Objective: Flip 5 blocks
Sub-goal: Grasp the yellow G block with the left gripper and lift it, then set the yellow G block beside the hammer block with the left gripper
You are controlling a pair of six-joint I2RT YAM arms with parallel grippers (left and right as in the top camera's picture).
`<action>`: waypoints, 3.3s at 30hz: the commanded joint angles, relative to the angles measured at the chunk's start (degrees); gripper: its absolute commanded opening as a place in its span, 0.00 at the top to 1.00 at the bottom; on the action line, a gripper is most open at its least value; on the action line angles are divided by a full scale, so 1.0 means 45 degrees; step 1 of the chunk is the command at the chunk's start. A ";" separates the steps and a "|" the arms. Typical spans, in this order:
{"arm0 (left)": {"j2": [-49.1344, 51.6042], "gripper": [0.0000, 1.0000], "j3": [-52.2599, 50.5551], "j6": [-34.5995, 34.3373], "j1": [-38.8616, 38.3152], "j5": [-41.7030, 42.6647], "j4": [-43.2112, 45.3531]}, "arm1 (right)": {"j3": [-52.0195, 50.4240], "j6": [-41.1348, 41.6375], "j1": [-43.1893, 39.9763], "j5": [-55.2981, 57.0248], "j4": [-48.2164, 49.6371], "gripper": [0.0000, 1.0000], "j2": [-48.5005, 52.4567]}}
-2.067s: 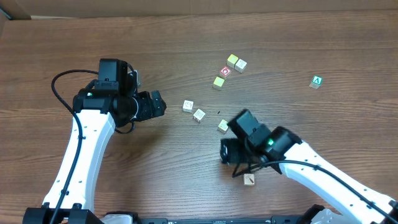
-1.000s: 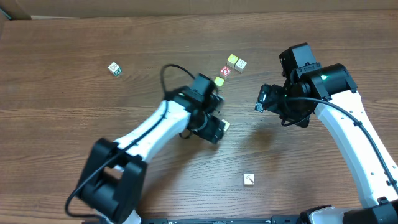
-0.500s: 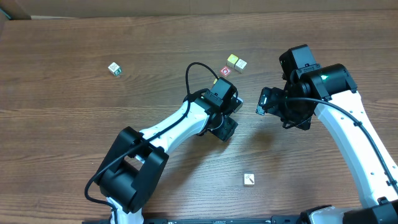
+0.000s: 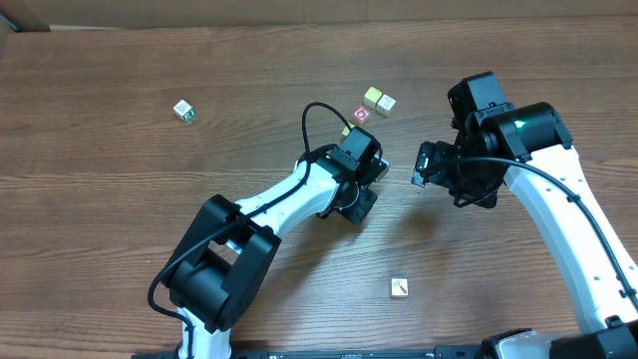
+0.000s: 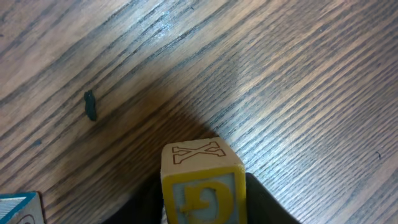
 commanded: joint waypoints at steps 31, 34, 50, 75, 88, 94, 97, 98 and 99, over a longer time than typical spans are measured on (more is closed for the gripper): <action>-0.5498 0.96 -0.3473 -0.9384 -0.4289 -0.1049 -0.2846 | 0.0335 -0.0063 -0.0015 0.0160 0.0034 0.13 -0.0413; -0.5469 0.96 -0.4065 -1.0958 -0.5192 -0.1044 -0.1671 | 0.0335 -0.0063 -0.0015 0.0155 0.0019 0.13 -0.0413; -0.4522 0.96 -0.4517 -1.3284 -0.5877 -0.1719 -0.0136 | 0.0335 -0.0160 -0.0015 0.0155 -0.0369 0.13 -0.0413; -0.3463 0.84 -0.4517 -1.2755 -0.5897 -0.1190 0.0675 | 0.0335 -0.0253 -0.0015 0.0155 -0.0471 0.13 -0.0413; -0.3468 0.59 -0.4517 -1.2750 -0.5897 -0.1185 0.0670 | 0.0335 -0.0248 -0.0015 0.0155 -0.0549 0.13 -0.0413; -0.3497 0.64 -0.4507 -1.2711 -0.5897 -0.1185 0.0714 | 0.0335 -0.0248 -0.0015 0.0155 -0.0578 0.13 -0.0413; -0.3497 0.67 -0.4483 -1.2716 -0.5897 -0.1171 0.0704 | 0.0335 -0.0248 -0.0010 0.0155 -0.0588 0.13 -0.0413; -0.3502 0.67 -0.4478 -1.2721 -0.5897 -0.1175 0.0709 | 0.0335 -0.0248 -0.0010 0.0155 -0.0588 0.13 -0.0413; -0.3526 0.67 -0.4473 -1.2774 -0.5897 -0.1185 0.0714 | 0.0335 -0.0248 -0.0015 0.0155 -0.0588 0.13 -0.0413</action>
